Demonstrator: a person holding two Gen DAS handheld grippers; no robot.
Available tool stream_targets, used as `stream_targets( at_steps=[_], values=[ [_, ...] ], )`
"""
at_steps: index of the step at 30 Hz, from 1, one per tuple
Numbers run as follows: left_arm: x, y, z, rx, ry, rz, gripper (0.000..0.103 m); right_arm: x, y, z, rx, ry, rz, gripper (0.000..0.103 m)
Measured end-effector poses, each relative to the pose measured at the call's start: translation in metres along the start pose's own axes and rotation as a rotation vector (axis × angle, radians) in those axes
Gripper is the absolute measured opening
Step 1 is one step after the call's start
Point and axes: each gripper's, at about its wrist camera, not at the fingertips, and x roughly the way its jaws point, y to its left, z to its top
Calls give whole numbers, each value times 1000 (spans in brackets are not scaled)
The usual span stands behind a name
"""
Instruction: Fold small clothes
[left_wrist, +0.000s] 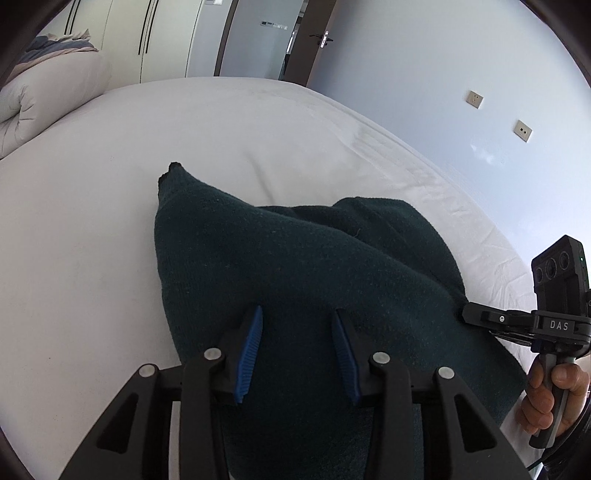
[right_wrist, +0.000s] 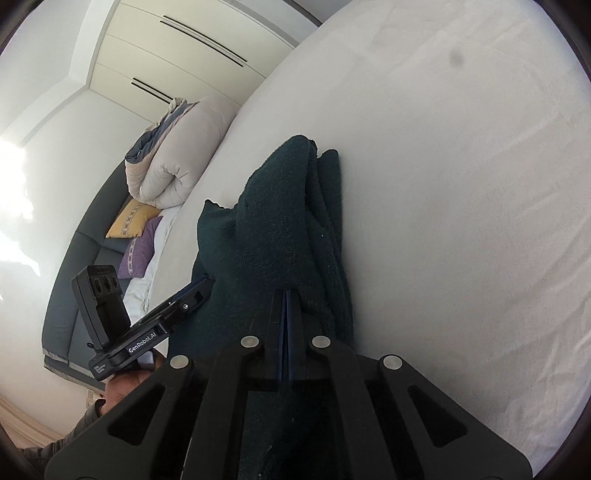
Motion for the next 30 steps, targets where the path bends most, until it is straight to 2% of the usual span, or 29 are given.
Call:
stream_targets(
  at_steps=[1, 2, 5, 7, 8, 9, 11, 13, 15, 17, 18, 19, 21, 24, 28, 29, 30],
  values=[
    [-7, 0, 0, -14, -4, 1, 41, -8, 5, -2, 3, -5, 0, 5],
    [-16, 1, -1, -31, -14, 3, 44, -13, 16, -1, -1, -15, 6, 5],
    [-31, 3, -10, -66, -71, 11, 71, -33, 31, -11, -66, -57, -14, 6],
    [-20, -7, -17, 16, -39, 70, 72, -30, 27, -18, -83, 1, -66, 6],
    [-20, -14, -20, 61, -49, 100, 72, -25, 21, -23, -81, 39, -81, 6],
    [-24, -18, -21, 77, -50, 113, 72, -25, 17, -26, -80, 39, -77, 6],
    [-35, -14, -20, 42, -57, 88, 72, -31, 19, -26, -75, 15, -80, 6],
    [-53, -4, -22, -12, -99, 68, 73, -41, 22, -25, -57, -10, -85, 6],
    [-67, 11, -25, -75, -140, 84, 85, -52, 23, -23, -56, -31, -101, 6],
    [-70, 30, -27, -168, -127, 50, 92, -60, 26, -19, -62, -41, -101, 11],
    [-65, 39, -29, -214, -94, 18, 92, -63, 25, -16, -59, -41, -100, 22],
    [-58, 44, -31, -251, -57, -7, 92, -64, 24, -13, -51, -38, -103, 42],
    [-42, 50, -32, -305, 14, -68, 92, -66, 22, -7, -28, -49, -113, 71],
    [-20, 50, -33, -350, 102, -151, 91, -53, 19, 3, -6, -25, -113, 71],
    [-3, 43, -28, -335, 148, -137, 86, -14, 10, 13, 46, 72, -106, 70],
    [0, 42, -25, -339, 156, -146, 77, -8, 12, 16, 33, 77, -117, 70],
    [3, 43, -23, -351, 171, -140, 75, 0, 15, 20, 21, 84, -121, 65]
  ],
)
